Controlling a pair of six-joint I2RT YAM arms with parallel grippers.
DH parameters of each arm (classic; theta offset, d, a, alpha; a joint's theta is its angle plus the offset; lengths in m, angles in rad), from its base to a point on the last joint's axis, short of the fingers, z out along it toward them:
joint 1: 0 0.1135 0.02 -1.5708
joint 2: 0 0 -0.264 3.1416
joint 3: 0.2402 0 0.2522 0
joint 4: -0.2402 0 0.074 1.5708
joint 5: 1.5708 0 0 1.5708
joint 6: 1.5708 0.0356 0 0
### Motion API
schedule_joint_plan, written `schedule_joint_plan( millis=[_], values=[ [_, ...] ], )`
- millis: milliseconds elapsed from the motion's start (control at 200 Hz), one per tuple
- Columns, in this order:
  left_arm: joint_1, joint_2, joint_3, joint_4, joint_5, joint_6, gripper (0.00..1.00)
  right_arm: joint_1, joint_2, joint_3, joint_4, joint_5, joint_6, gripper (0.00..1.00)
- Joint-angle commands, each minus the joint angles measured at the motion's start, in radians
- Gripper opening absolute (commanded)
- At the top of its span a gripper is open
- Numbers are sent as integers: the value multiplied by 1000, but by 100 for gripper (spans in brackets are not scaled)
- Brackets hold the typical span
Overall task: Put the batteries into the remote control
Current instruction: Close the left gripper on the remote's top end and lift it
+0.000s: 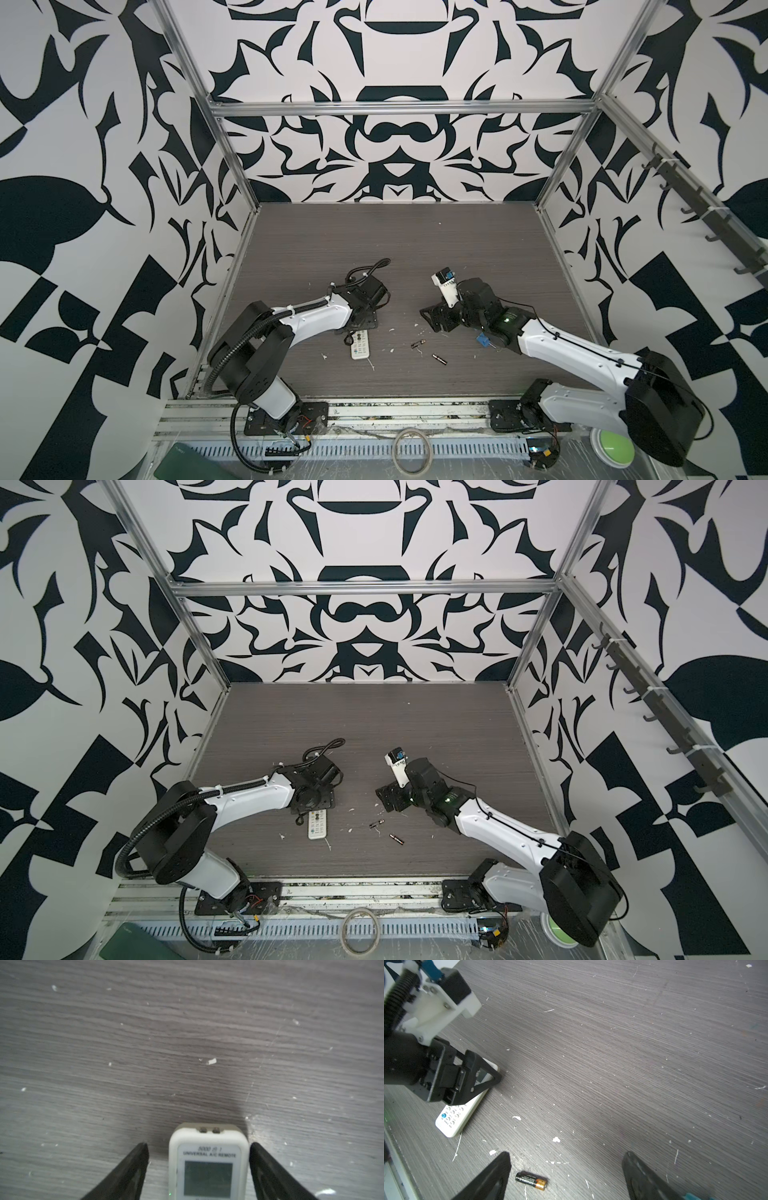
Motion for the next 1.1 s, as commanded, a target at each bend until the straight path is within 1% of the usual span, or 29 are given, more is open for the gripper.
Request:
schedule_joint_plan(
  millis=[0,135,430,590,740,795,905,1000,1095],
  values=[
    [-15,36,42,-7,-17,-21,76,5,-7,1,38,-1,10,87],
    [-26,56,48,-12,-25,-26,74,4,-17,-2,39,0,13,84],
    [-38,62,54,-31,-45,-37,64,4,-35,-4,31,1,13,82],
    [-39,46,48,-40,-61,-43,56,4,-50,-5,25,-1,15,80],
    [-40,18,46,-40,-65,-44,43,4,-61,-7,23,-20,21,78],
    [-40,-1,46,-39,-68,-44,40,5,-67,-6,21,-30,24,77],
    [-41,-64,34,-18,-73,-35,36,4,-91,-5,25,-67,25,77],
    [-41,-161,-4,50,-62,-15,31,4,-117,-9,44,-114,40,78],
    [-40,-271,-47,131,-37,8,29,4,-122,10,37,-158,64,78]
  ],
)
